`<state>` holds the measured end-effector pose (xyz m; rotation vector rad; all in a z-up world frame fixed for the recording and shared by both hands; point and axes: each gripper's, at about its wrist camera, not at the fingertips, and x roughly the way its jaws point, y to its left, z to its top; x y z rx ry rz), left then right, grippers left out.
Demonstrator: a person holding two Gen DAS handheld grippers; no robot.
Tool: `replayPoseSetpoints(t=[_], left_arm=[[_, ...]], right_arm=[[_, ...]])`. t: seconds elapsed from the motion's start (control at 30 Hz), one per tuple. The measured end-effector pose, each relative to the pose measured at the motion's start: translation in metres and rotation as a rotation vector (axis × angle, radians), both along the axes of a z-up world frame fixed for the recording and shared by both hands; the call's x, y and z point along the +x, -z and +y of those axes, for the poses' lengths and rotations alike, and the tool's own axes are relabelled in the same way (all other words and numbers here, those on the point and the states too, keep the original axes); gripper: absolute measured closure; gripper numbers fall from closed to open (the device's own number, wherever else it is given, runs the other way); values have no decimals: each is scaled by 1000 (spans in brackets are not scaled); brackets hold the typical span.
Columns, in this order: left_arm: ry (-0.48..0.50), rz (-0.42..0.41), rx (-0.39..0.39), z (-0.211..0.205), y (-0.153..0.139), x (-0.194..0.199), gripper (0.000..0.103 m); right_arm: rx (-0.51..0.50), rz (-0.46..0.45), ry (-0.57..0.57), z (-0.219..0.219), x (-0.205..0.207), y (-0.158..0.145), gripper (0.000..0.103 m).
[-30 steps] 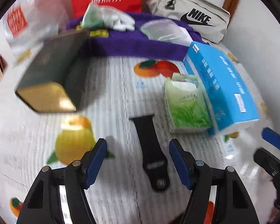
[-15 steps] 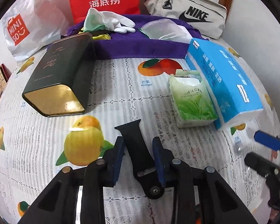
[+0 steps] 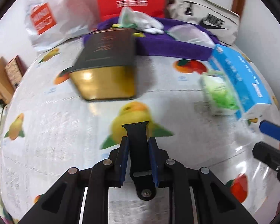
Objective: Organize soft objects
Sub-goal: 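Grasp the black strap with the left gripper while the right grasps the green tissue pack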
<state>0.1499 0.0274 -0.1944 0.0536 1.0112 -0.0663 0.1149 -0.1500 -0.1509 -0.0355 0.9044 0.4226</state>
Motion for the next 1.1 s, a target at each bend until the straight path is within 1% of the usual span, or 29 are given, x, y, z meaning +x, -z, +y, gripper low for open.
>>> replayPoseSetpoints(t=[0.07, 0.13, 0.2, 0.27, 0.37, 0.4, 0.43, 0.47, 0.53, 0.57, 0.7, 0.8, 0.9, 1.0, 1.1], left_arm=[[-21, -3, -15, 13, 0, -2, 82], [-41, -5, -19, 25, -1, -2, 82], [-52, -7, -28, 34, -1, 0, 82], [-58, -8, -39, 41, 0, 2, 82], [-58, -8, -60, 46, 1, 3, 82], [-56, -9, -64, 47, 2, 4, 82], [-55, -10, -69, 48, 2, 5, 82], [-51, -11, -69, 47, 2, 6, 82], [-47, -11, -67, 47, 2, 7, 82], [-46, -12, -65, 46, 3, 8, 82], [-42, -14, -67, 45, 3, 10, 82], [-43, -13, -72, 46, 3, 11, 82], [-44, -15, -58, 43, 3, 11, 82], [-48, -18, -46, 40, 3, 10, 82], [-23, -11, -73, 33, 3, 6, 82]], right_arm=[[-67, -48, -14, 16, 5, -1, 49], [-122, -70, -15, 27, 13, 1, 51], [-172, -81, -9, 35, 23, 5, 55], [-212, -89, -17, 43, 33, 11, 57], [-301, -85, -15, 53, 45, 22, 62], [-340, -72, -12, 56, 49, 29, 67], [-371, -67, -9, 58, 51, 34, 75], [-391, -68, -9, 59, 52, 38, 77], [-438, -107, 1, 62, 52, 41, 79], [-459, -119, 8, 62, 52, 41, 88], [-423, -116, -9, 55, 47, 34, 94], [-366, -94, -49, 52, 34, 28, 94], [-304, -68, -95, 46, 10, 22, 94], [-292, -55, -105, 39, -16, 23, 94], [-298, -34, -78, 23, -37, 25, 94]])
